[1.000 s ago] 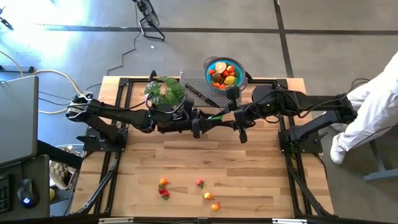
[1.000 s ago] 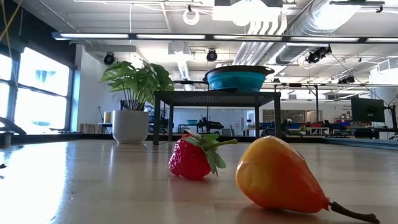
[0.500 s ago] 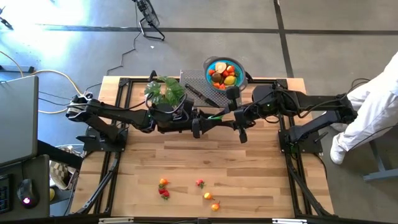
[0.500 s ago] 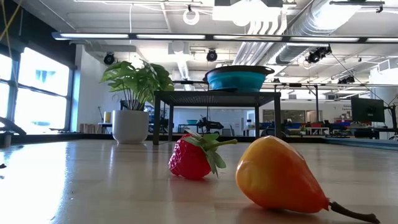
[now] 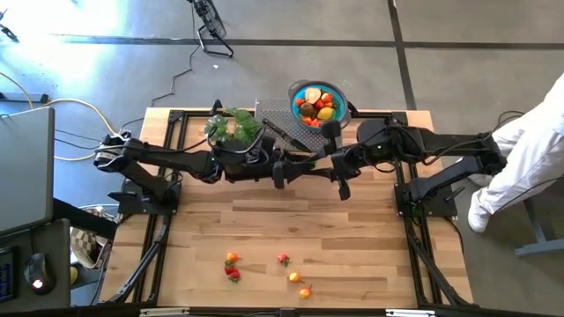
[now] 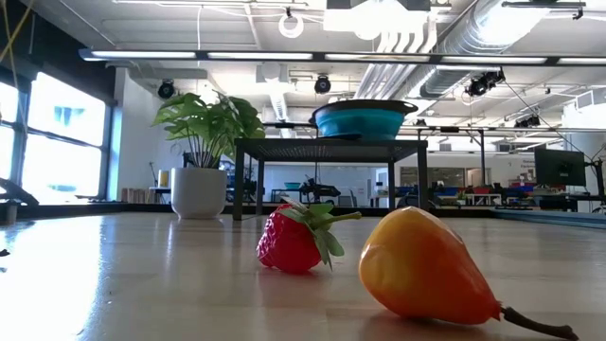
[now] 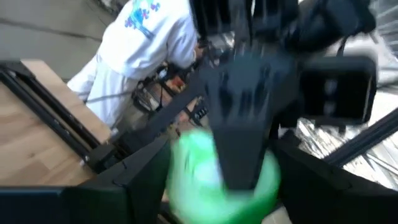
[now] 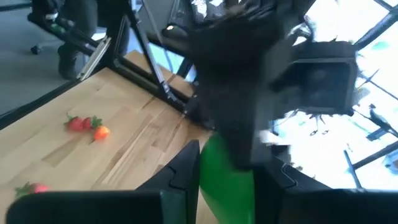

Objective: Pick & Place Fruit
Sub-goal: Put the green avocado in the blue bowl on the shelf

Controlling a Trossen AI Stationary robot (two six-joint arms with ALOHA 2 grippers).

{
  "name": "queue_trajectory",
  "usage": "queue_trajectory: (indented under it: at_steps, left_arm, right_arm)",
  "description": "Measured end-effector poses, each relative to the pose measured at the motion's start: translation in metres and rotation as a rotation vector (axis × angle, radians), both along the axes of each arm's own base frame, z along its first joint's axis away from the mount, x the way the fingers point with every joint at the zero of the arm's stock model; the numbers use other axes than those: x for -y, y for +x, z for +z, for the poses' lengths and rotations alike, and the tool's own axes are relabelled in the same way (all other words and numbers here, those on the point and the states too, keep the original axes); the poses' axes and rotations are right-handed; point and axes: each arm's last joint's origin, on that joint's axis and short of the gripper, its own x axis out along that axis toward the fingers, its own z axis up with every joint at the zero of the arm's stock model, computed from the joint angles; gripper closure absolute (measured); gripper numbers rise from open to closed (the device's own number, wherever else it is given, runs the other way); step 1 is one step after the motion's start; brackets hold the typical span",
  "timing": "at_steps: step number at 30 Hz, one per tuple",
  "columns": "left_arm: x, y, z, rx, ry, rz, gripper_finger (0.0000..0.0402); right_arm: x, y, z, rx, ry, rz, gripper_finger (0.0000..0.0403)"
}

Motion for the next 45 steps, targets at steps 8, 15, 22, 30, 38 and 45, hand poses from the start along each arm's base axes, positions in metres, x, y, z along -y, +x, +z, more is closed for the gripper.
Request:
queue_trajectory:
  at_steps: [8,15,22,30,38,45]
  left_arm:
    - [-0.001,-0.001,0.005,0.045,0.006,-0.018,0.0093]
    - [-0.003,-0.002,0.008,0.071,0.077,0.022,0.0087]
    - [-0.023,-0.004,0.012,0.088,0.093,0.076,0.0087]
    - [-0.047,-0.005,0.012,0.083,0.113,0.065,0.0087]
    - [-0.064,-0.008,0.012,0.072,0.126,0.033,0.0087]
    - [-0.087,-0.014,0.015,0.066,0.190,0.047,0.0087]
  right_arm:
    - [0.000,0.000,-0.001,-0.009,-0.005,-0.001,0.0317]
    - [0.002,-0.007,0.004,0.005,-0.021,-0.050,0.0317]
    - [0.004,-0.022,0.006,-0.034,-0.014,-0.088,0.0317]
    - [0.019,-0.033,0.000,-0.131,-0.039,-0.256,0.0316]
    - [0.052,-0.037,-0.005,-0.189,0.001,-0.401,0.0315]
    - [0.097,-0.043,-0.009,-0.211,0.082,-0.465,0.0314]
